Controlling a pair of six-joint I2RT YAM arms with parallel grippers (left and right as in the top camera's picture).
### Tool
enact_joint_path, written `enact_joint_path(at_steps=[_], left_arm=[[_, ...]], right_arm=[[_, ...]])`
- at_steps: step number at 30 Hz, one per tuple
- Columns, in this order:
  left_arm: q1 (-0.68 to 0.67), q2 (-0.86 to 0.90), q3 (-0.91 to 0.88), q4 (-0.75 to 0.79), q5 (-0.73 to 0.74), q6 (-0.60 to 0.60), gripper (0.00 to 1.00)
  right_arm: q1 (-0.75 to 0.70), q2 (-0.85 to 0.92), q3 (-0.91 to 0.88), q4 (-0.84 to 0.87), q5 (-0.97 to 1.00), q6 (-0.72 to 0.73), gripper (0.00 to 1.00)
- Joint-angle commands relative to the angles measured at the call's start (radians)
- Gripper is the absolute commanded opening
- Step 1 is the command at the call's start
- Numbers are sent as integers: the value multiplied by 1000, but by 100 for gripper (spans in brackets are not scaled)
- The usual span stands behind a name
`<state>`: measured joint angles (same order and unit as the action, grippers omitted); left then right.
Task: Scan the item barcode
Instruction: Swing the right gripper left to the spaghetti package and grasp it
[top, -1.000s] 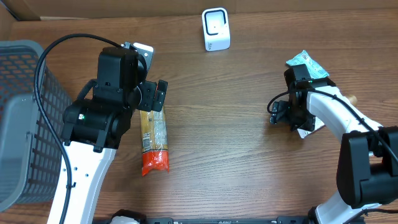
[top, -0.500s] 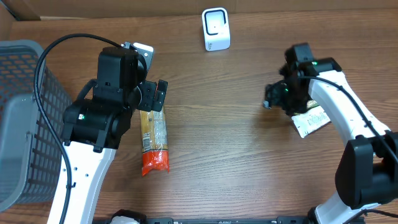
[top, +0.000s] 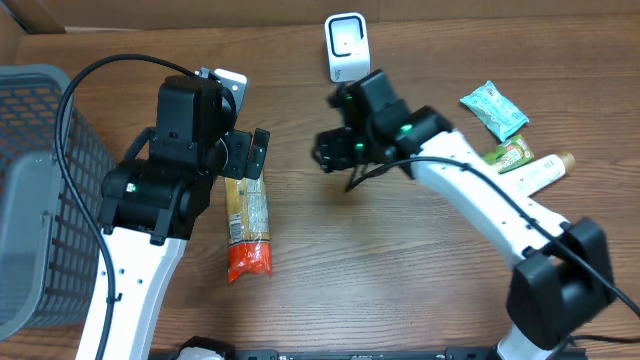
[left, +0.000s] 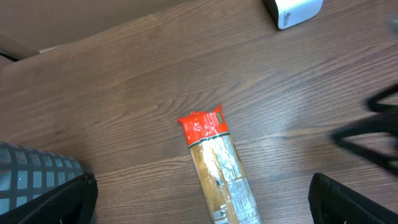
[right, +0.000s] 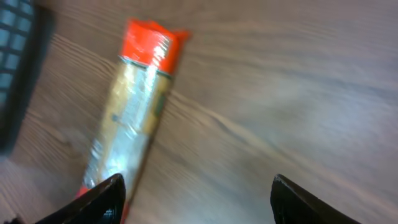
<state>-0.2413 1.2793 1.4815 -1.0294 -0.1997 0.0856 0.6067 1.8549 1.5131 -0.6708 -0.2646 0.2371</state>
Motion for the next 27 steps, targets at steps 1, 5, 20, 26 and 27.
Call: enact_joint_path(at_steps=[1, 5, 20, 26, 27], left_arm=[[-1, 3, 8, 1, -10, 16, 99], [-1, 3, 8, 1, -10, 16, 99], [-1, 3, 8, 1, -10, 16, 100], [-1, 3, 8, 1, -10, 16, 100], [-1, 3, 8, 1, -10, 16, 100]], right_arm=[[47, 82, 21, 87, 10, 34, 75], [87, 171, 21, 224, 23, 137, 77], [245, 317, 21, 499, 149, 126, 82], [294, 359, 21, 522, 212, 89, 78], [298, 369, 21, 526, 212, 89, 77]])
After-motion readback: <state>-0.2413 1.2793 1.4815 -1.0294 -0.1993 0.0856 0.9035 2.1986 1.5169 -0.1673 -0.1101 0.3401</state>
